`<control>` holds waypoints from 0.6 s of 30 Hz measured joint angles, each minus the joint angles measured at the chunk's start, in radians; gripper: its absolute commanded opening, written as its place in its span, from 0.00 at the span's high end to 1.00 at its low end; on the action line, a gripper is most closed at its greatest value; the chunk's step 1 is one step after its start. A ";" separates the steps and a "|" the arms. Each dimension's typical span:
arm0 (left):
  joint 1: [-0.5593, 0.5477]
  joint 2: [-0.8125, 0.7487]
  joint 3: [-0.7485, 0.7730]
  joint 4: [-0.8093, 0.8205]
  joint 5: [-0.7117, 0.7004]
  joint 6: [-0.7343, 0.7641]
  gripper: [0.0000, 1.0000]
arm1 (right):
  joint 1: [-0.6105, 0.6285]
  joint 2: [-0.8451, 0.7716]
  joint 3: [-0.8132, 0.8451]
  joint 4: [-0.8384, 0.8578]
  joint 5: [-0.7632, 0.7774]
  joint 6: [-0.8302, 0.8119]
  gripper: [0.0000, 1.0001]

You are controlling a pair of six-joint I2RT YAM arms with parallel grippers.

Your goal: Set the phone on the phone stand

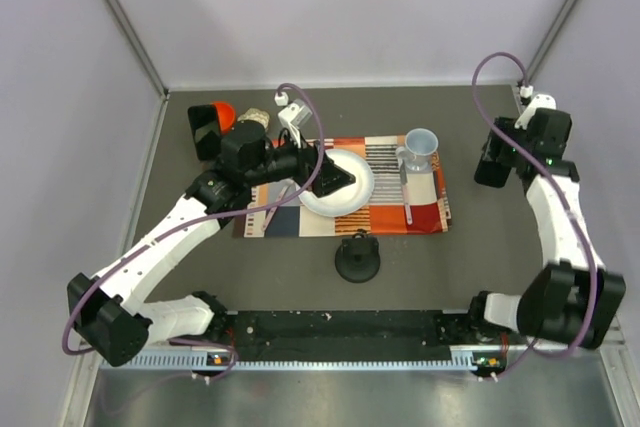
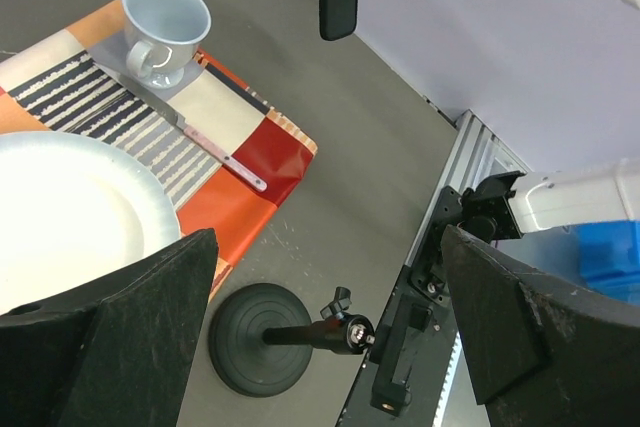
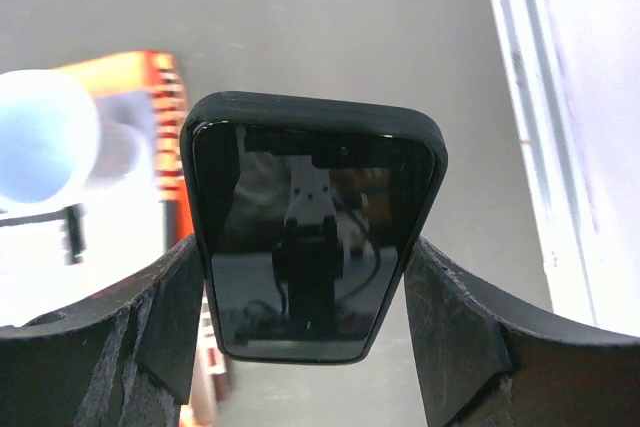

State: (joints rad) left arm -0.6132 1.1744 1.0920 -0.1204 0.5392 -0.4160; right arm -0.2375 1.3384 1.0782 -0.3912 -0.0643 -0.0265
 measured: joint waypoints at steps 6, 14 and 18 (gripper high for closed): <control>-0.010 0.009 0.000 0.019 0.021 -0.001 0.02 | 0.196 -0.340 -0.104 0.061 -0.037 0.116 1.00; -0.108 0.013 0.000 0.070 -0.011 0.030 0.01 | 0.581 -0.469 -0.015 0.092 0.040 0.306 1.00; -0.147 0.012 0.004 0.076 -0.042 0.046 0.02 | 0.790 -0.430 0.033 0.085 0.150 0.353 1.00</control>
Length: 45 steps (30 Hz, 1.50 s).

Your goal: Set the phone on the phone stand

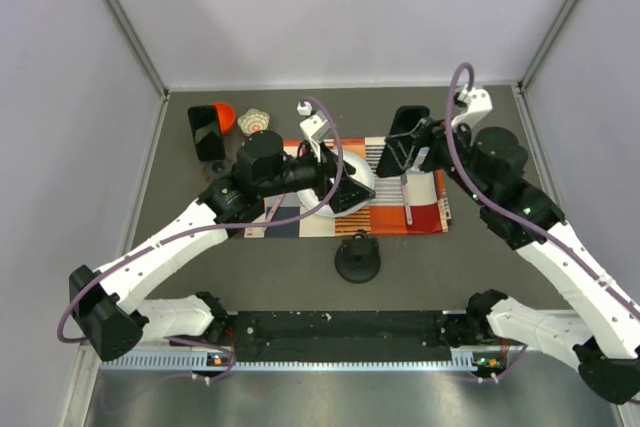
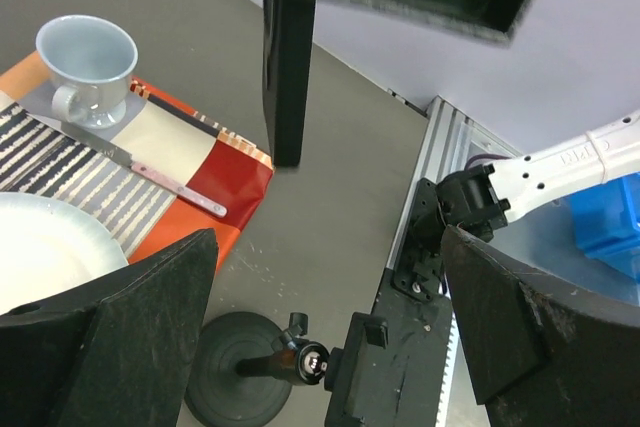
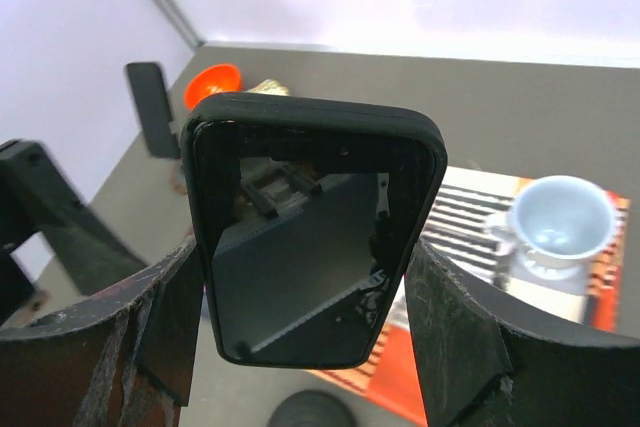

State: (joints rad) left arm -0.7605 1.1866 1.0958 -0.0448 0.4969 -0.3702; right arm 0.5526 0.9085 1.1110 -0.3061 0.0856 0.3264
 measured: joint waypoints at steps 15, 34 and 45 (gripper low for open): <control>-0.024 0.006 0.030 0.000 -0.110 0.030 0.46 | 0.302 0.126 0.057 -0.012 0.204 0.200 1.00; -0.025 0.009 0.073 -0.124 -0.114 0.113 1.00 | 0.345 0.048 0.068 -0.021 0.217 0.091 0.01; 0.000 -0.124 0.047 -0.219 0.069 0.113 1.00 | 0.095 -0.018 0.279 -0.234 -0.274 -0.258 0.07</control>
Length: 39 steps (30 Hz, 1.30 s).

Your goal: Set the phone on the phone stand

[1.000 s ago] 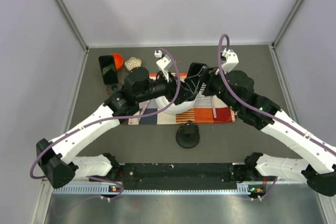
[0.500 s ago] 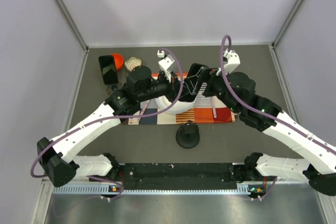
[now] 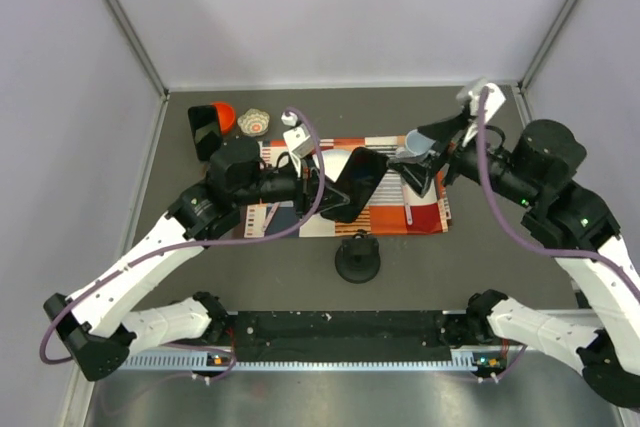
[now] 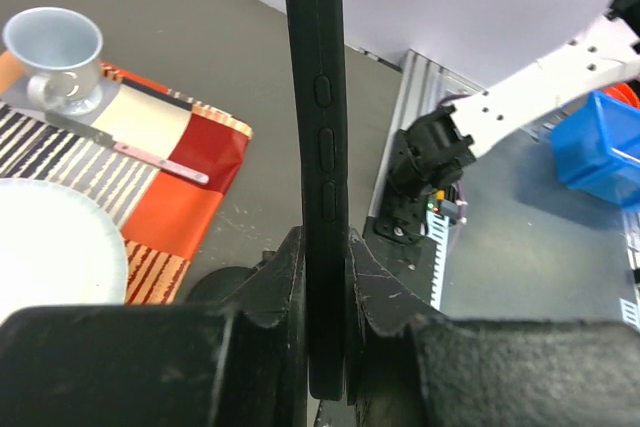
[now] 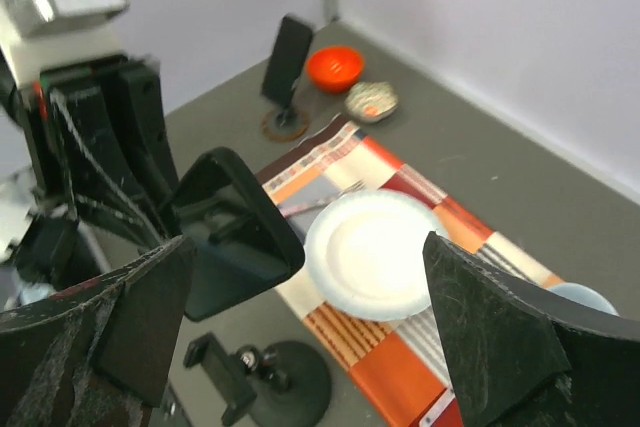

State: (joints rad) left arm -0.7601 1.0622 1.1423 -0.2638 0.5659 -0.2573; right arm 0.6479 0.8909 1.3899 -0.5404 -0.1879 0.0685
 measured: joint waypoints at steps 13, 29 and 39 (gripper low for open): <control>0.014 -0.061 -0.039 0.001 0.232 0.005 1.00 | -0.062 0.245 0.060 -0.142 -0.675 -0.080 0.50; 0.014 -0.063 -0.042 0.028 0.319 0.017 1.00 | -0.063 0.288 0.056 -0.108 -0.946 -0.006 0.63; 0.014 -0.045 -0.042 0.031 0.334 0.016 1.00 | -0.063 0.283 0.029 -0.033 -0.961 0.057 0.81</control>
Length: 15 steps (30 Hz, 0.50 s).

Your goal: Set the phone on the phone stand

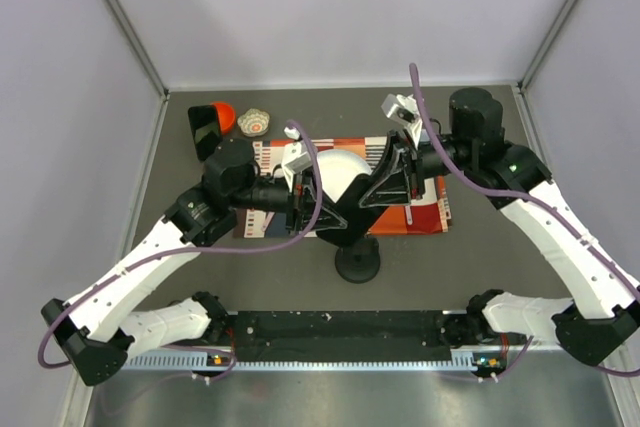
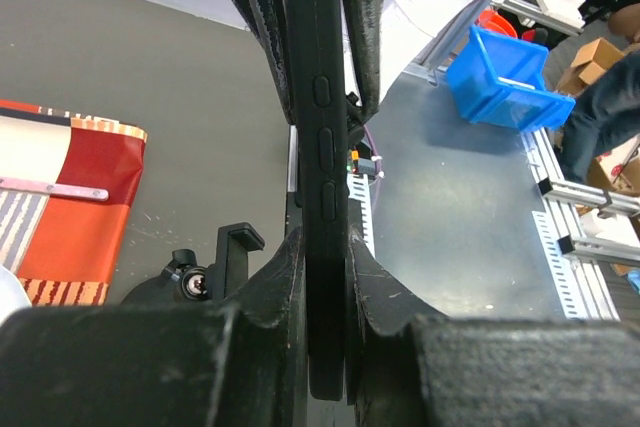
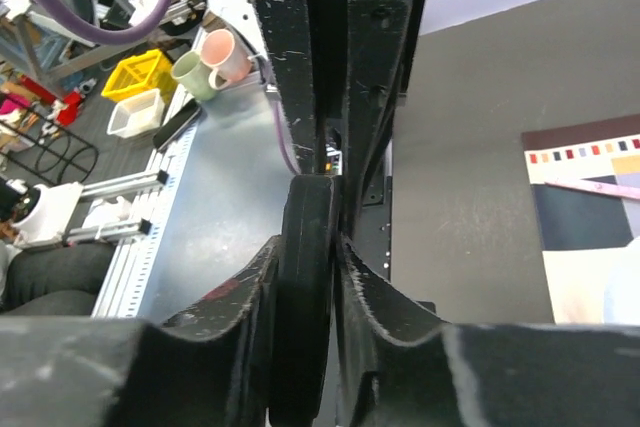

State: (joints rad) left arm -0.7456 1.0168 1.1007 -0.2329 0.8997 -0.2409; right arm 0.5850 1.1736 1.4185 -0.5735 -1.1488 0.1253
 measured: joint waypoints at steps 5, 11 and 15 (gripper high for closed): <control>0.000 0.003 0.000 -0.010 -0.035 -0.026 1.00 | -0.001 -0.020 -0.027 0.022 0.054 -0.005 0.99; -0.003 0.005 0.000 -0.035 -0.060 -0.025 0.46 | 0.003 -0.062 -0.078 0.040 0.105 -0.021 1.00; -0.003 0.000 0.013 -0.038 -0.142 -0.019 0.17 | 0.015 -0.136 -0.126 0.012 0.240 -0.062 1.00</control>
State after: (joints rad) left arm -0.7483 1.0168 1.1137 -0.2707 0.7574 -0.2600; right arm 0.5999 1.0374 1.2922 -0.5617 -0.9085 0.0635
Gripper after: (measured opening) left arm 0.754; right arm 0.141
